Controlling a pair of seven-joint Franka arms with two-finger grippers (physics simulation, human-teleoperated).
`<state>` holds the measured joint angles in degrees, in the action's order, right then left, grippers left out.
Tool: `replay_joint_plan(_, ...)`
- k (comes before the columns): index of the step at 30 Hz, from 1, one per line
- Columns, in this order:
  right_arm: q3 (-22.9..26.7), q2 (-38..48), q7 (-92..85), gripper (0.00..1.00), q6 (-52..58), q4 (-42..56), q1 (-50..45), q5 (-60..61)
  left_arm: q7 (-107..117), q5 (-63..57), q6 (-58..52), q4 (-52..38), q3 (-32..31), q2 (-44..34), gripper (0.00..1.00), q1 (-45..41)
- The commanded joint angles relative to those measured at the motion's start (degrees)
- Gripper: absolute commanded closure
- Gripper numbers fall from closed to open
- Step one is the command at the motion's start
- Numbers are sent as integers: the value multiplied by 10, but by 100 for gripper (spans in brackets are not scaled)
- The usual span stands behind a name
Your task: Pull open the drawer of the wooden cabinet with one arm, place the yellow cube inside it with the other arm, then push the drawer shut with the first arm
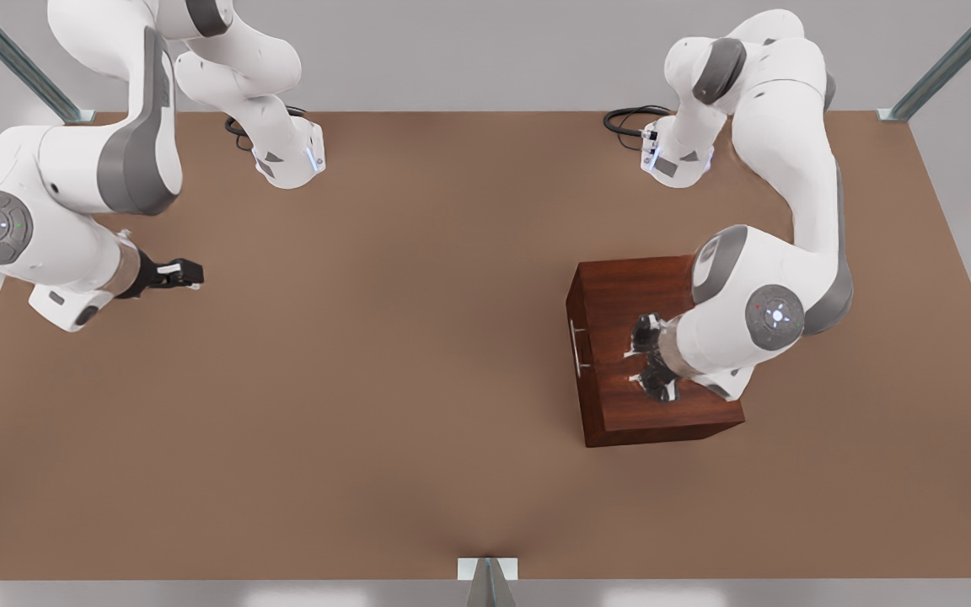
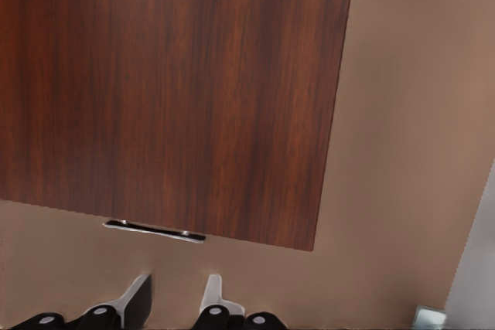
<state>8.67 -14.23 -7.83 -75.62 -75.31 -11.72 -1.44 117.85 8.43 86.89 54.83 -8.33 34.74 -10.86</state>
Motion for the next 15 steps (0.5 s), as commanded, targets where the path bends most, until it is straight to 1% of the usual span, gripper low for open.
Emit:
replay_joint_plan(1, 0, 2, 8, 0, -20, 4, 0, 6, -573, -18, -182, -4, -5, -30, 0, 19)
replay_joint_plan(2, 2, 9, 7, 0, -22, 8, 0, 5, -841, -118, -216, -4, -13, -49, 0, 4)
replay_joint_plan(3, 1, 10, 6, 0, -22, 11, 0, 2, -1022, -155, -253, -4, -10, -54, 0, 4)
replay_joint_plan(4, 1, 21, 5, 0, -22, 9, 0, 3, -1105, -163, -268, -5, -7, -76, 0, 8)
replay_joint_plan(5, 1, 27, 5, 0, -22, 3, 0, 6, -1101, -166, -240, 45, 0, -120, 0, 9)
replay_joint_plan(6, 1, 31, 6, 0, -22, 0, 0, 6, -1101, -132, -58, 274, -2, -262, 0, 26)
replay_joint_plan(7, 1, 33, 6, 0, -23, 0, 0, 6, -1101, -138, -102, 243, -6, -235, 0, 24)
replay_joint_plan(9, 1, 35, 6, 0, -25, -2, -1, 6, -1100, -134, -133, 221, -9, -230, 0, 22)
replay_joint_plan(10, 1, 35, 6, 0, -25, -2, -1, 6, -1101, -103, -182, 165, -8, -228, 0, 25)
replay_joint_plan(11, 1, 35, 6, 0, -26, -3, 0, 6, -1102, -94, -212, 136, -10, -226, 0, 22)
replay_joint_plan(12, 1, 35, 6, 0, -29, -6, 0, 6, -1106, -90, -231, 134, -9, -216, 0, 23)
replay_joint_plan(15, 1, 35, 6, 0, -30, -9, 0, 6, -1105, -86, -232, 134, -9, -209, 0, 22)
